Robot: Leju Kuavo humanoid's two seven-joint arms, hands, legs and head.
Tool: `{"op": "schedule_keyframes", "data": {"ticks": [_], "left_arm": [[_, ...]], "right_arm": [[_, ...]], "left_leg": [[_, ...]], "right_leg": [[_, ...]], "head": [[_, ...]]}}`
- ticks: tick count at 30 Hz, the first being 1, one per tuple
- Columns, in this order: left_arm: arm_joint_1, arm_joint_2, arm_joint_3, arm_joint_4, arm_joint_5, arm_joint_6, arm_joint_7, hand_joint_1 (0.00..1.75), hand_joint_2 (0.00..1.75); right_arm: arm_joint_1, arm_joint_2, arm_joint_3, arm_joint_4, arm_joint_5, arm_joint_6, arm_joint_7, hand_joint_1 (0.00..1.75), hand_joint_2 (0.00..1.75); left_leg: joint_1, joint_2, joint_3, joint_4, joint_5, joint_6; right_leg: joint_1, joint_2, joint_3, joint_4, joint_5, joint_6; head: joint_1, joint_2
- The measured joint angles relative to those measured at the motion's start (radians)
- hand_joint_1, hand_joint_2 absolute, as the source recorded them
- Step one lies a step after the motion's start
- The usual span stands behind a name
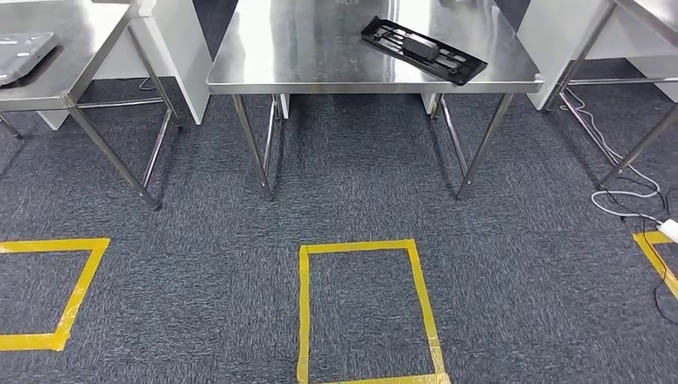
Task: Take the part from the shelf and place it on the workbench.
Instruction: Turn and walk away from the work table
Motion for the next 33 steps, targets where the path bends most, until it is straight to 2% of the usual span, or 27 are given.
{"op": "schedule_keyframes", "data": {"ticks": [1,2,3,4,5,6,7,8,9,11,12,13,15,16,17,18,19,21,22,23,24,27,30,33], "left_arm": [[0.000,0.000,-0.001,0.000,0.000,0.000,0.000,0.00,0.00],[0.000,0.000,-0.002,0.000,-0.001,-0.001,0.000,0.00,0.00],[0.000,0.001,-0.002,0.000,-0.002,-0.001,-0.001,0.00,0.00],[0.000,0.001,-0.003,0.000,-0.005,-0.002,-0.002,0.00,0.00],[0.000,0.002,-0.004,0.000,-0.008,-0.004,-0.003,0.00,0.00],[-0.001,0.003,-0.006,0.000,-0.013,-0.006,-0.005,0.00,0.00],[-0.002,0.004,-0.009,0.000,-0.017,-0.009,-0.006,0.00,0.00],[-0.003,0.005,-0.012,0.000,-0.019,-0.012,-0.007,0.00,0.00],[-0.004,0.006,-0.016,0.000,-0.021,-0.015,-0.008,0.00,0.00],[-0.004,0.008,-0.020,0.000,-0.023,-0.021,-0.010,0.00,0.00],[-0.004,0.008,-0.022,0.000,-0.023,-0.023,-0.011,0.00,0.00],[-0.005,0.009,-0.023,0.000,-0.023,-0.024,-0.012,0.00,0.00],[-0.006,0.010,-0.026,0.000,-0.023,-0.027,-0.014,0.00,0.00],[-0.006,0.011,-0.027,0.000,-0.023,-0.029,-0.014,0.00,0.00],[-0.005,0.011,-0.028,0.000,-0.023,-0.031,-0.015,0.00,0.00],[-0.005,0.012,-0.028,0.000,-0.022,-0.033,-0.015,0.00,0.00],[-0.005,0.012,-0.028,0.000,-0.022,-0.033,-0.015,0.00,0.00],[-0.005,0.011,-0.028,0.000,-0.021,-0.035,-0.016,0.00,0.00],[-0.005,0.010,-0.028,0.000,-0.020,-0.035,-0.016,0.00,0.00],[-0.005,0.010,-0.028,0.000,-0.019,-0.036,-0.016,0.00,0.00],[-0.005,0.011,-0.028,0.000,-0.018,-0.036,-0.016,0.00,0.00],[-0.005,0.013,-0.028,0.000,-0.012,-0.037,-0.016,0.00,0.00],[-0.005,0.011,-0.028,0.000,-0.006,-0.042,-0.016,0.00,0.00],[-0.004,0.009,-0.028,0.000,-0.002,-0.043,-0.016,0.00,0.00]], "right_arm": [[0.000,0.000,0.000,0.000,0.000,0.000,0.000,0.00,0.00],[0.001,0.000,0.000,0.000,-0.001,0.000,0.000,0.00,0.00],[0.001,0.000,0.000,0.001,-0.003,0.000,0.000,0.00,0.00],[0.001,0.000,0.000,0.001,-0.006,0.000,0.000,0.00,0.00],[0.001,0.000,-0.001,0.001,-0.010,0.000,0.000,0.00,0.00],[0.001,0.000,-0.002,0.001,-0.014,-0.001,0.000,0.00,0.00],[0.001,0.000,-0.003,0.001,-0.018,-0.001,0.000,0.00,0.00],[0.000,0.001,-0.004,0.001,-0.021,-0.002,-0.001,0.00,0.00],[0.000,0.001,-0.004,0.001,-0.023,-0.003,-0.002,0.00,0.00],[0.001,0.002,-0.005,0.001,-0.026,-0.006,-0.004,0.00,0.00],[0.001,0.002,-0.005,0.001,-0.027,-0.008,-0.004,0.00,0.00],[0.001,0.003,-0.006,0.001,-0.027,-0.011,-0.004,0.00,0.00],[0.002,0.003,-0.006,0.001,-0.027,-0.014,-0.004,0.00,0.00],[0.002,0.004,-0.006,0.001,-0.027,-0.015,-0.004,0.00,0.00],[0.004,0.004,-0.006,0.001,-0.027,-0.015,-0.004,0.00,0.00],[0.005,0.004,-0.006,0.001,-0.027,-0.015,-0.004,0.00,0.00],[0.006,0.003,-0.006,0.001,-0.027,-0.015,-0.004,0.00,0.00],[0.006,0.002,-0.006,0.001,-0.028,-0.012,-0.003,0.00,0.00],[0.005,0.001,-0.006,0.001,-0.029,-0.009,-0.002,0.00,0.00],[0.004,0.001,-0.006,0.001,-0.029,-0.006,-0.002,0.00,0.00],[0.003,0.001,-0.006,0.002,-0.028,-0.003,-0.001,0.00,0.00],[0.006,0.002,-0.006,0.002,-0.019,0.000,0.004,0.00,0.00],[0.006,0.001,-0.005,0.003,-0.002,-0.002,0.008,0.00,0.00],[0.006,-0.001,-0.003,0.003,0.009,0.003,0.003,0.00,0.00]], "left_leg": [[0.001,0.000,-0.015,0.066,-0.041,-0.005],[0.003,0.000,-0.022,0.121,-0.059,-0.009],[0.005,0.000,-0.016,0.145,-0.053,-0.011],[0.007,0.000,0.008,0.131,-0.032,-0.012],[0.009,0.000,0.052,0.077,-0.004,-0.011],[0.010,-0.002,0.103,0.005,0.011,-0.009],[0.009,-0.004,0.146,-0.061,0.018,-0.005],[0.007,-0.007,0.174,-0.108,0.018,0.000],[0.004,-0.009,0.181,-0.127,0.012,0.005],[0.000,-0.009,0.174,-0.136,0.021,0.021],[0.000,-0.006,0.171,-0.142,0.029,0.031],[0.001,-0.004,0.166,-0.149,0.039,0.042],[0.001,0.001,0.152,-0.155,0.056,0.056],[0.000,0.002,0.142,-0.154,0.063,0.059],[-0.001,0.002,0.134,-0.153,0.069,0.058],[-0.002,0.003,0.126,-0.153,0.074,0.057],[-0.002,0.002,0.120,-0.152,0.079,0.055],[-0.002,0.002,0.112,-0.147,0.086,0.049],[-0.005,0.002,0.109,-0.142,0.087,0.045],[-0.008,0.002,0.105,-0.136,0.085,0.042],[-0.010,0.002,0.103,-0.131,0.083,0.043],[-0.008,0.001,0.099,-0.130,0.086,0.049],[-0.002,0.001,0.099,-0.135,0.098,0.035],[-0.001,0.001,0.099,-0.136,0.102,0.029]], "right_leg": [[0.001,-0.001,-0.011,0.002,0.008,-0.001],[0.002,-0.001,-0.021,0.005,0.015,0.001],[0.003,-0.001,-0.031,0.011,0.020,0.004],[0.003,-0.001,-0.041,0.019,0.024,0.007],[0.002,-0.001,-0.051,0.029,0.026,0.009],[0.002,0.000,-0.060,0.037,0.027,0.011],[0.003,0.000,-0.068,0.045,0.029,0.015],[0.004,0.000,-0.074,0.049,0.032,0.020],[0.006,-0.001,-0.079,0.050,0.036,0.027],[0.009,0.000,-0.084,0.049,0.045,0.042],[0.009,0.000,-0.092,0.056,0.041,0.046],[0.010,0.001,-0.106,0.080,0.025,0.046],[0.007,0.003,-0.159,0.190,-0.038,0.038],[0.006,0.003,-0.189,0.262,-0.072,0.035],[0.005,0.003,-0.209,0.318,-0.094,0.038],[0.004,0.003,-0.213,0.343,-0.103,0.043],[0.004,0.003,-0.192,0.322,-0.094,0.052],[0.001,0.003,-0.097,0.175,-0.049,0.067],[0.000,0.004,-0.055,0.101,-0.029,0.068],[-0.002,0.004,-0.029,0.049,-0.015,0.064],[-0.003,0.004,-0.019,0.026,-0.010,0.059],[0.001,0.005,-0.022,0.023,-0.003,0.046],[0.007,0.004,-0.026,0.024,0.002,0.039],[0.010,0.004,-0.028,0.026,0.004,0.035]], "head": [[0.000,0.000],[0.000,0.000],[0.000,0.000],[0.000,0.000],[-0.001,0.000],[-0.001,0.000],[-0.001,0.000],[0.000,0.000],[0.000,0.000],[0.000,0.000],[0.000,0.000],[0.002,0.000],[0.005,0.000],[0.006,0.000],[0.007,0.000],[0.008,0.000],[0.008,0.000],[0.009,0.000],[0.009,0.000],[0.009,0.000],[0.008,0.000],[0.006,0.000],[0.006,0.000],[0.006,0.000]]}}
